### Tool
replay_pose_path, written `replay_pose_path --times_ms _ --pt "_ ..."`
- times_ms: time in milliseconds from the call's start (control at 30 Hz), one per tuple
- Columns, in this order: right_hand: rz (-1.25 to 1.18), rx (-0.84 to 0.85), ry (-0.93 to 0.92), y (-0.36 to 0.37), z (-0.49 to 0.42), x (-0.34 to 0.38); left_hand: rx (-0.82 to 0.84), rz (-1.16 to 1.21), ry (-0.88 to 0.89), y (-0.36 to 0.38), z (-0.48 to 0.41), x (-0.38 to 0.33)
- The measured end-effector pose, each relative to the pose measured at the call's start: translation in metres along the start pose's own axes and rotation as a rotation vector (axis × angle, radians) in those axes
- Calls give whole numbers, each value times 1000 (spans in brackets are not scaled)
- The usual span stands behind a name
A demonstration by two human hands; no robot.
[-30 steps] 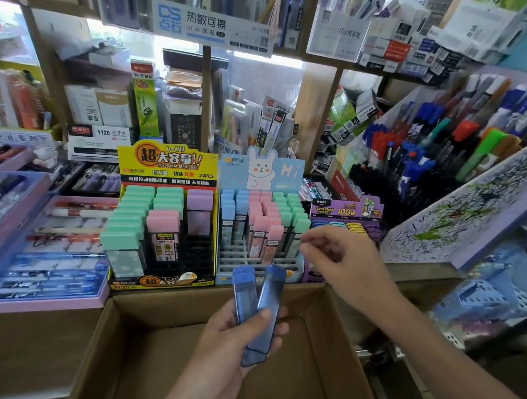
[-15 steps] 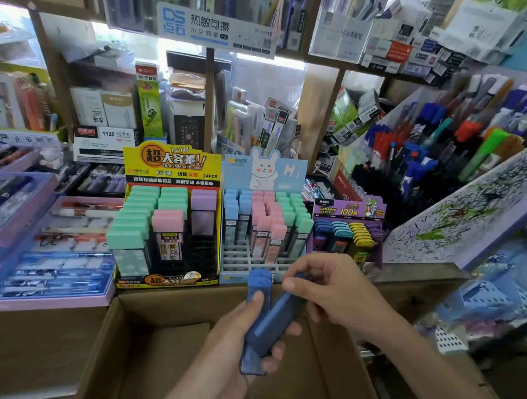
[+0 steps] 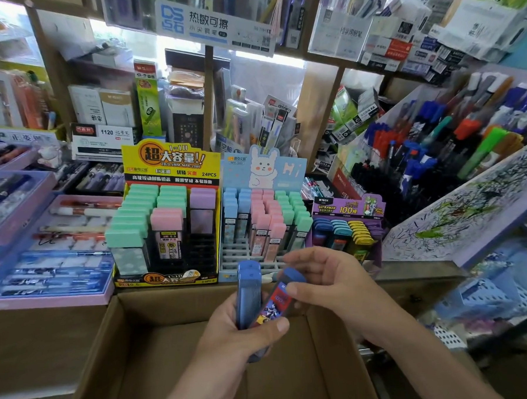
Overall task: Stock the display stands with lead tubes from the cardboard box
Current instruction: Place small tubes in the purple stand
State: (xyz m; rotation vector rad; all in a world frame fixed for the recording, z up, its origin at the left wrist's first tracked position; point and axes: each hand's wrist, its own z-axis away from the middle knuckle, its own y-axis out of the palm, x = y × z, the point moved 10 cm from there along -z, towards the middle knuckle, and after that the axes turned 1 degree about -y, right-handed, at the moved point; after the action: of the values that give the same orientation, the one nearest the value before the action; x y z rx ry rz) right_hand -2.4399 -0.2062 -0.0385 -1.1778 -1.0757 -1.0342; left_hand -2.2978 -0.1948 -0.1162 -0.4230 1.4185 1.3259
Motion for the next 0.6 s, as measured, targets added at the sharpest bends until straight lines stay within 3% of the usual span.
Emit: replay_pose_path --times_ms 600 --pt "210 -303 -151 -72 6 27 -160 187 -138 -9 3 11"
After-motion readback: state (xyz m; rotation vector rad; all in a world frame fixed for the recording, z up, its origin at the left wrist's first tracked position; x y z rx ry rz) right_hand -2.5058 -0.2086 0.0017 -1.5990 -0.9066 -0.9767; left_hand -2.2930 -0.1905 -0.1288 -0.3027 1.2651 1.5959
